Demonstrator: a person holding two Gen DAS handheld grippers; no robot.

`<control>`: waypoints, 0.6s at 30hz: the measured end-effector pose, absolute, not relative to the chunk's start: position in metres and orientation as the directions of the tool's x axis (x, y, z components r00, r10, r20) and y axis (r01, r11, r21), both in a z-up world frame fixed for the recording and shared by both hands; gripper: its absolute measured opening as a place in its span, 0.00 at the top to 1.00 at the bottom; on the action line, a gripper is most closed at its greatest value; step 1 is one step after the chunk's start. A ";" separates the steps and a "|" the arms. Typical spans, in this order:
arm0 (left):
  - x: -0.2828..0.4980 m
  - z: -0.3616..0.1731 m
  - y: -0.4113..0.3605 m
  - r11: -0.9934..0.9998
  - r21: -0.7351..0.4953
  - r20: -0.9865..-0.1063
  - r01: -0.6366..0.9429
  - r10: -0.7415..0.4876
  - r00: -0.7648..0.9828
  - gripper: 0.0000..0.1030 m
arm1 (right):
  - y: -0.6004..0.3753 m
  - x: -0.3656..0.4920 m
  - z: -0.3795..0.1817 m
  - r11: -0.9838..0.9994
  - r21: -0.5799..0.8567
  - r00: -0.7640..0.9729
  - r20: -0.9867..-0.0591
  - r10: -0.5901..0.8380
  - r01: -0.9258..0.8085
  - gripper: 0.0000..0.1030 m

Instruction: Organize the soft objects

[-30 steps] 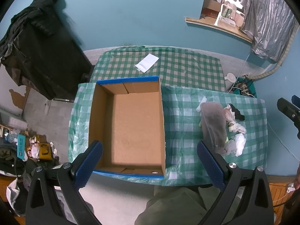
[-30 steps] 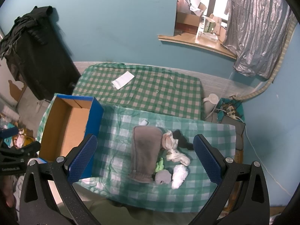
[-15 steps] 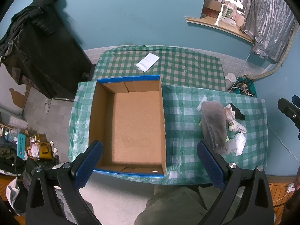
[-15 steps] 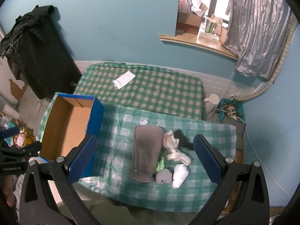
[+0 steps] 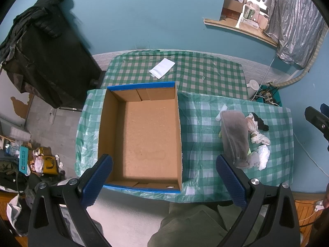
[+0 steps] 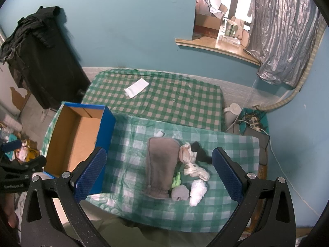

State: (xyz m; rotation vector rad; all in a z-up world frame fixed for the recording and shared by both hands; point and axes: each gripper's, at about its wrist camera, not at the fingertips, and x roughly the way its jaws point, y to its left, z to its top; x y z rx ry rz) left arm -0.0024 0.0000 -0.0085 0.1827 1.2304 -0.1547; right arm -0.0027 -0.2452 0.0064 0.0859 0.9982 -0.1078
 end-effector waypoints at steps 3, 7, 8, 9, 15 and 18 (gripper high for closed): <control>-0.002 -0.007 0.000 0.974 0.057 -0.945 0.218 -0.018 0.326 0.02 | -0.245 -0.003 0.007 0.991 0.023 0.537 -0.842 -0.050 0.129 0.02; -0.002 -0.008 0.000 0.974 0.055 -0.945 0.220 -0.020 0.325 0.02 | -0.246 -0.003 0.007 0.991 0.024 0.538 -0.842 -0.050 0.130 0.02; -0.002 -0.008 0.000 0.974 0.055 -0.945 0.221 -0.020 0.326 0.02 | -0.245 -0.003 0.007 0.991 0.024 0.537 -0.842 -0.051 0.131 0.02; -0.002 -0.008 0.000 0.974 0.055 -0.945 0.222 -0.020 0.325 0.02 | -0.246 -0.003 0.007 0.991 0.024 0.537 -0.842 -0.050 0.131 0.02; -0.007 -0.009 -0.001 0.973 0.054 -0.945 0.226 -0.024 0.328 0.02 | -0.245 -0.003 0.007 0.991 0.023 0.537 -0.842 -0.052 0.132 0.02; -0.008 -0.008 -0.001 0.972 0.055 -0.945 0.228 -0.023 0.328 0.02 | -0.244 -0.002 0.006 0.991 0.023 0.537 -0.842 -0.052 0.132 0.02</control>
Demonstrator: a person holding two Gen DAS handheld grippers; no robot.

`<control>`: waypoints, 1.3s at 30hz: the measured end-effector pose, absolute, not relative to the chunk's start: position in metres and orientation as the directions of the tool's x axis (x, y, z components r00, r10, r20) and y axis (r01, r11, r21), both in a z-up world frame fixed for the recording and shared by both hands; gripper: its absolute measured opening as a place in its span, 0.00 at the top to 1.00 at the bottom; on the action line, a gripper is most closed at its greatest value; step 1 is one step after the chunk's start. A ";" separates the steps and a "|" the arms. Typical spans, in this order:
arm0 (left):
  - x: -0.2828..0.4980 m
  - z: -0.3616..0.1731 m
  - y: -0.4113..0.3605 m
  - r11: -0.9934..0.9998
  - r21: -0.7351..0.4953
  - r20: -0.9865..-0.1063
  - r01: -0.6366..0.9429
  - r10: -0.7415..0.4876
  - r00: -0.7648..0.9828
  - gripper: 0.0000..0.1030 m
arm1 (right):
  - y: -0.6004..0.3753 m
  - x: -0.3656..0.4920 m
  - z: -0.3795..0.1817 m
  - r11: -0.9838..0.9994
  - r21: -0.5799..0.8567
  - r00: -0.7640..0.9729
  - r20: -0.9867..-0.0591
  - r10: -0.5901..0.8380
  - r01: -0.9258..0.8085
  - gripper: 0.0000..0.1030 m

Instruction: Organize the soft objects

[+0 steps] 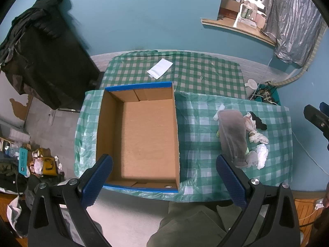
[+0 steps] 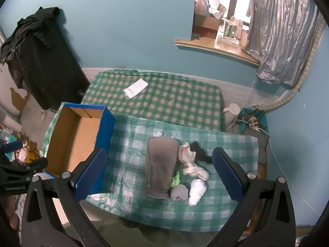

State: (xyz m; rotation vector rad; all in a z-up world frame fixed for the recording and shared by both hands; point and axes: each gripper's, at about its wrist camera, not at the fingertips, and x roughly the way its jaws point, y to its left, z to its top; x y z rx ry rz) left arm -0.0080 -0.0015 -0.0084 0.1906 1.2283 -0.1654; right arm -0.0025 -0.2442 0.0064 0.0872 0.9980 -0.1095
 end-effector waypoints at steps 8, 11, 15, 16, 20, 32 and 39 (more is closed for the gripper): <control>-0.008 -0.008 -0.001 0.973 0.055 -0.945 0.226 -0.022 0.326 0.02 | -0.245 -0.003 0.006 0.991 0.025 0.538 -0.842 -0.050 0.131 0.02; -0.008 -0.008 -0.002 0.972 0.055 -0.945 0.227 -0.023 0.325 0.02 | -0.245 -0.003 0.006 0.991 0.024 0.538 -0.842 -0.051 0.131 0.02; -0.008 -0.007 -0.005 0.972 0.055 -0.946 0.229 -0.023 0.324 0.02 | -0.246 -0.003 0.006 0.991 0.025 0.536 -0.843 -0.051 0.133 0.02; -0.009 -0.007 -0.007 0.972 0.055 -0.946 0.230 -0.023 0.323 0.02 | -0.245 -0.003 0.006 0.991 0.026 0.535 -0.843 -0.050 0.134 0.02; -0.006 -0.009 -0.016 0.970 0.049 -0.949 0.239 -0.029 0.313 0.02 | -0.245 -0.004 0.002 0.989 0.030 0.528 -0.848 -0.050 0.142 0.02; 0.007 -0.022 -0.047 0.950 0.067 -0.954 0.306 -0.028 0.298 0.02 | -0.294 -0.019 -0.014 0.975 0.034 0.500 -0.862 -0.081 0.218 0.02; 0.017 -0.037 -0.070 0.942 0.049 -0.963 0.331 -0.044 0.267 0.02 | -0.322 -0.029 -0.026 0.963 0.039 0.491 -0.865 -0.101 0.268 0.02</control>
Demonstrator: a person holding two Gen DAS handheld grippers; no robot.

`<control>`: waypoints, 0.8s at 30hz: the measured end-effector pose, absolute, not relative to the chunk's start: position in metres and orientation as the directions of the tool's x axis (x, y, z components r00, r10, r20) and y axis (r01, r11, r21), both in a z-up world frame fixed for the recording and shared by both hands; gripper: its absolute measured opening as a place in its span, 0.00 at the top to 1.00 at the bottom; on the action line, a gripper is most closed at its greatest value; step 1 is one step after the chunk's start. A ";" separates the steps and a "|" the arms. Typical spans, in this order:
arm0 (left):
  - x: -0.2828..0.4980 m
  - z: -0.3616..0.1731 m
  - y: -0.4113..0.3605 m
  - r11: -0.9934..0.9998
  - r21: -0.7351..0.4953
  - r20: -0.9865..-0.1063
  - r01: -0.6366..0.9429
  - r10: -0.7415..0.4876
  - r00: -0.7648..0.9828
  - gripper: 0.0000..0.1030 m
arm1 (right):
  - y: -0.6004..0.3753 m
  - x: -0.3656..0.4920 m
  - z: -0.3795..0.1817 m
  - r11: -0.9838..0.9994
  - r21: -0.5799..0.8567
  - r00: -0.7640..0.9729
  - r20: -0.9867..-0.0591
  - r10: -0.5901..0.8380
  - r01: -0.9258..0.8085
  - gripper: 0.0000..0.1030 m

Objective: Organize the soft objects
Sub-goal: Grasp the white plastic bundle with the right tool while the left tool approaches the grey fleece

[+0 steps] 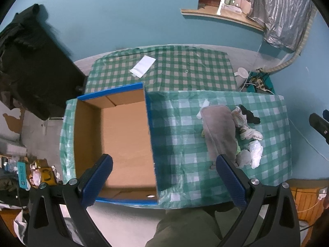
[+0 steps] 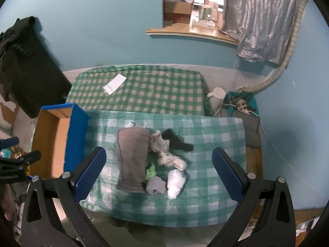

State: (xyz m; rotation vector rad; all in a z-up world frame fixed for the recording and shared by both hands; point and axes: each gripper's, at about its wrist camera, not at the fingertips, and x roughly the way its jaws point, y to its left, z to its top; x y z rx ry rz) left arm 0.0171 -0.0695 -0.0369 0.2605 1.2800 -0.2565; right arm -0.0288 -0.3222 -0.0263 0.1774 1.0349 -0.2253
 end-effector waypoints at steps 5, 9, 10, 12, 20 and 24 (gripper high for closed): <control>0.021 -0.050 -0.086 0.936 0.038 -0.968 0.350 -0.052 0.245 0.02 | -0.337 -0.034 -0.040 0.955 0.052 0.477 -0.873 -0.098 0.292 0.02; 0.024 -0.062 -0.100 0.929 0.037 -0.973 0.369 -0.050 0.223 0.02 | -0.346 -0.038 -0.054 0.949 0.065 0.465 -0.881 -0.091 0.309 0.02; 0.024 -0.066 -0.104 0.927 0.033 -0.975 0.373 -0.052 0.214 0.02 | -0.348 -0.039 -0.059 0.947 0.070 0.460 -0.884 -0.088 0.315 0.02; 0.026 -0.075 -0.109 0.927 0.020 -0.980 0.375 -0.055 0.189 0.02 | -0.353 -0.041 -0.068 0.943 0.078 0.450 -0.889 -0.081 0.325 0.02; 0.027 -0.101 -0.127 0.914 0.037 -0.985 0.404 -0.035 0.169 0.02 | -0.374 -0.046 -0.108 0.926 0.118 0.412 -0.910 -0.043 0.359 0.02; 0.029 -0.116 -0.138 0.910 0.042 -0.988 0.411 -0.024 0.154 0.02 | -0.381 -0.046 -0.129 0.927 0.107 0.385 -0.922 -0.043 0.361 0.02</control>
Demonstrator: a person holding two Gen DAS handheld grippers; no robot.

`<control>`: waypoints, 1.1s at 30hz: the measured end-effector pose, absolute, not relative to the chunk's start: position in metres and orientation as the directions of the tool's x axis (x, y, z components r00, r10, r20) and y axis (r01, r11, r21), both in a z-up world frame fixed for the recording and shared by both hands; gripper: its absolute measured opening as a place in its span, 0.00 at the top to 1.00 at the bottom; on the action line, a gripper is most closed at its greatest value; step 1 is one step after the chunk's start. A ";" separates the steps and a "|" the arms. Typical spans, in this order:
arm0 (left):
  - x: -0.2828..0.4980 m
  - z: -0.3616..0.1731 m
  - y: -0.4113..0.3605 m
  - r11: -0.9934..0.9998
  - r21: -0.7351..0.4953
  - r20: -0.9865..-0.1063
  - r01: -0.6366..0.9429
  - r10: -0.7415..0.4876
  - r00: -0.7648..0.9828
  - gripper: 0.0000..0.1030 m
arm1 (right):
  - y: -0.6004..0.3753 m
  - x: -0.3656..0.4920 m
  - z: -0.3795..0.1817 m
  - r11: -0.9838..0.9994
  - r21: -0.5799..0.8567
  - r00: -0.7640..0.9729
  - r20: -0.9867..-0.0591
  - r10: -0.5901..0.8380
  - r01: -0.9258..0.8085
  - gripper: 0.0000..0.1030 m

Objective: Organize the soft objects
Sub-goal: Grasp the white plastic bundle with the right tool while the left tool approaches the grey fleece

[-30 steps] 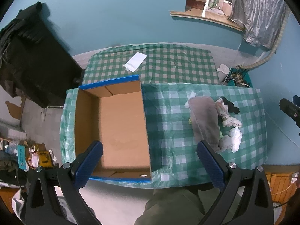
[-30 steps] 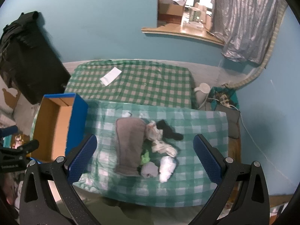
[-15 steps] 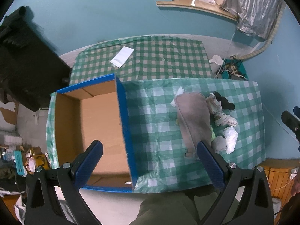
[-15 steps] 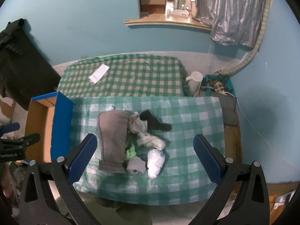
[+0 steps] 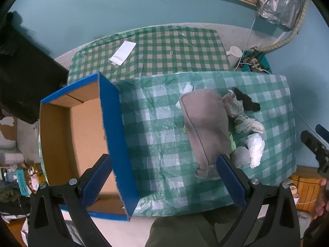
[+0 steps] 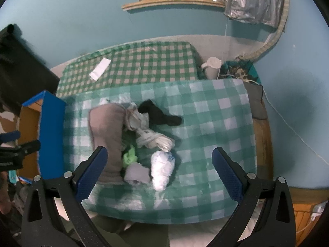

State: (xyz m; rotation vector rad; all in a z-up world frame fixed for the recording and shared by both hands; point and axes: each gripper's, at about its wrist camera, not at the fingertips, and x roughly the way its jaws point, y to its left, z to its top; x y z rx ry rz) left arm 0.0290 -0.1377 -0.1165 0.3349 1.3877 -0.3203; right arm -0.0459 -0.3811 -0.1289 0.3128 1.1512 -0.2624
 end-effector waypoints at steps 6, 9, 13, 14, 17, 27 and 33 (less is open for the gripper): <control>0.029 -0.139 -0.154 0.902 0.068 -0.989 0.425 0.006 0.145 0.02 | -0.387 -0.048 -0.157 0.932 0.090 0.351 -0.936 -0.042 0.351 0.02; 0.028 -0.152 -0.162 0.896 0.076 -0.991 0.437 0.021 0.129 0.02 | -0.387 -0.047 -0.168 0.934 0.089 0.341 -0.939 -0.036 0.345 0.02; 0.028 -0.170 -0.170 0.895 0.085 -0.992 0.438 0.037 0.117 0.02 | -0.390 -0.045 -0.187 0.938 0.086 0.321 -0.947 -0.028 0.335 0.02; 0.028 -0.174 -0.171 0.895 0.086 -0.993 0.439 0.038 0.115 0.02 | -0.391 -0.044 -0.194 0.940 0.084 0.312 -0.950 -0.025 0.332 0.02; 0.027 -0.188 -0.175 0.894 0.100 -0.992 0.438 0.056 0.111 0.02 | -0.390 -0.042 -0.210 0.943 0.084 0.296 -0.955 -0.015 0.321 0.02; 0.026 -0.223 -0.178 0.909 0.100 -0.995 0.405 0.081 0.066 0.02 | -0.387 -0.038 -0.248 0.954 0.091 0.250 -0.968 0.017 0.287 0.04; 0.027 -0.229 -0.184 0.914 0.083 -0.996 0.397 0.068 0.053 0.02 | -0.386 -0.036 -0.267 0.957 0.101 0.228 -0.973 0.038 0.272 0.05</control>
